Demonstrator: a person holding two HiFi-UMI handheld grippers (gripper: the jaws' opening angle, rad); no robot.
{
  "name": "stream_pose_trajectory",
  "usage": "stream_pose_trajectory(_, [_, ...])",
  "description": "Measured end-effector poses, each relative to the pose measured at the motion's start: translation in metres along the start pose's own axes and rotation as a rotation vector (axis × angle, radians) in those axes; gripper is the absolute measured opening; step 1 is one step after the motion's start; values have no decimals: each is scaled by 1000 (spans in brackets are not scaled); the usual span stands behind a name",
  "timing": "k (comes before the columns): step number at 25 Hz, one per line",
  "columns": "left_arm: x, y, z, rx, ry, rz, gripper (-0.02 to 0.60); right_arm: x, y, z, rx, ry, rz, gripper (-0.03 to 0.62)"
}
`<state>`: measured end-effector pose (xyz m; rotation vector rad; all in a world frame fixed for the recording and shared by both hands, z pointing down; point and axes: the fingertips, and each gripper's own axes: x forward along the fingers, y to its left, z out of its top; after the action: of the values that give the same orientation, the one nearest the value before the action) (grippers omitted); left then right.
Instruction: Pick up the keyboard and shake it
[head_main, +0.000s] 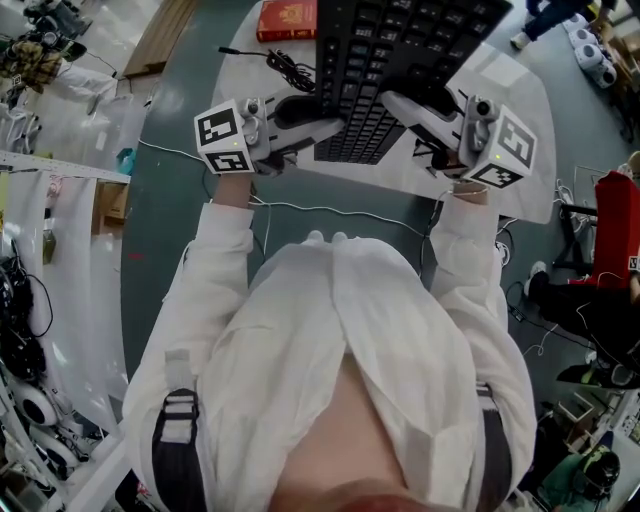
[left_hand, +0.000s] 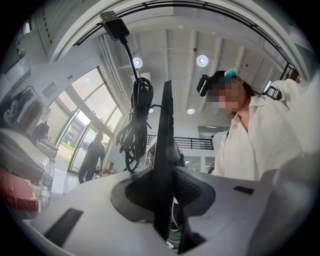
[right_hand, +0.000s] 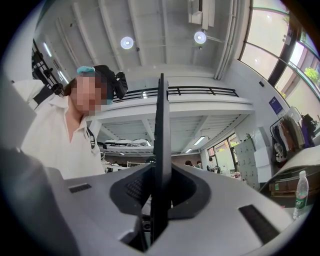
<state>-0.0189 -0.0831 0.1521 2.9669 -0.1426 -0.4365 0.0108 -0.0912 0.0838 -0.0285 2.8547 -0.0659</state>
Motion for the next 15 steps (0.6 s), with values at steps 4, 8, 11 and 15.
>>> stream_pose_trajectory(4, [0, 1, -1, 3, -1, 5, 94, 0, -1, 0, -1, -1, 1, 86])
stream_pose_trajectory(8, [-1, 2, 0, 6, -7, 6, 94, -1, -2, -1, -4, -5, -1, 87])
stream_pose_trajectory(11, [-1, 1, 0, 4, -9, 4, 94, 0, -1, -1, 2, -1, 4, 86])
stream_pose_trajectory(15, [-1, 2, -4, -18, -14, 16, 94, -2, -3, -3, 19, 3, -5, 87])
